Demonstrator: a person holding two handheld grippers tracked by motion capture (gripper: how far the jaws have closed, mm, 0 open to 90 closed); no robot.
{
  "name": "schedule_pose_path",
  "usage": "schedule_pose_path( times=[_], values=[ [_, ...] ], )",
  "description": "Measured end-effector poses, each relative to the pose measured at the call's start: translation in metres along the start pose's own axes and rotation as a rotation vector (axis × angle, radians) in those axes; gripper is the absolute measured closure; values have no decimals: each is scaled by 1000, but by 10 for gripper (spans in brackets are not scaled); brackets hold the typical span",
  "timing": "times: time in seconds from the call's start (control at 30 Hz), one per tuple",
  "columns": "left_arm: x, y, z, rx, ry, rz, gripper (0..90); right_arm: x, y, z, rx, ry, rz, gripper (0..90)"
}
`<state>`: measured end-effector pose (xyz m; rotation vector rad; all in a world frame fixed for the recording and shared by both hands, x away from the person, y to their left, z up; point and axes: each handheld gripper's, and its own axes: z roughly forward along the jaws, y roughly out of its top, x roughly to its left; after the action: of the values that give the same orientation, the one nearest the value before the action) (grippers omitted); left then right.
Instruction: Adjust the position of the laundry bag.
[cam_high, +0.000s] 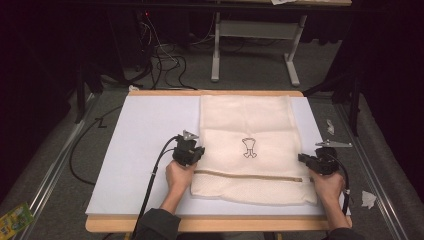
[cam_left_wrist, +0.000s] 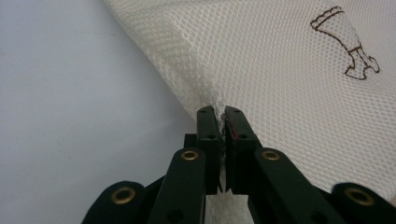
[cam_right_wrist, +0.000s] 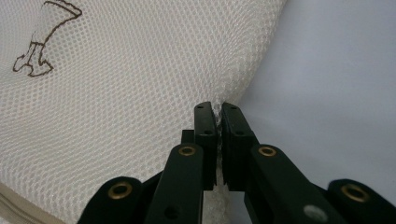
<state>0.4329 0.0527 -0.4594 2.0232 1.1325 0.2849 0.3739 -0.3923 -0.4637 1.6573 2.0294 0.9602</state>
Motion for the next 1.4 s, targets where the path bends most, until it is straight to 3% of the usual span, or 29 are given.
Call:
schedule_pose_path(
  times=[1.4],
  values=[
    [39, -15, -34, -32, 41, -48, 862, 38, 9, 16, -16, 78, -35, 876]
  ],
)
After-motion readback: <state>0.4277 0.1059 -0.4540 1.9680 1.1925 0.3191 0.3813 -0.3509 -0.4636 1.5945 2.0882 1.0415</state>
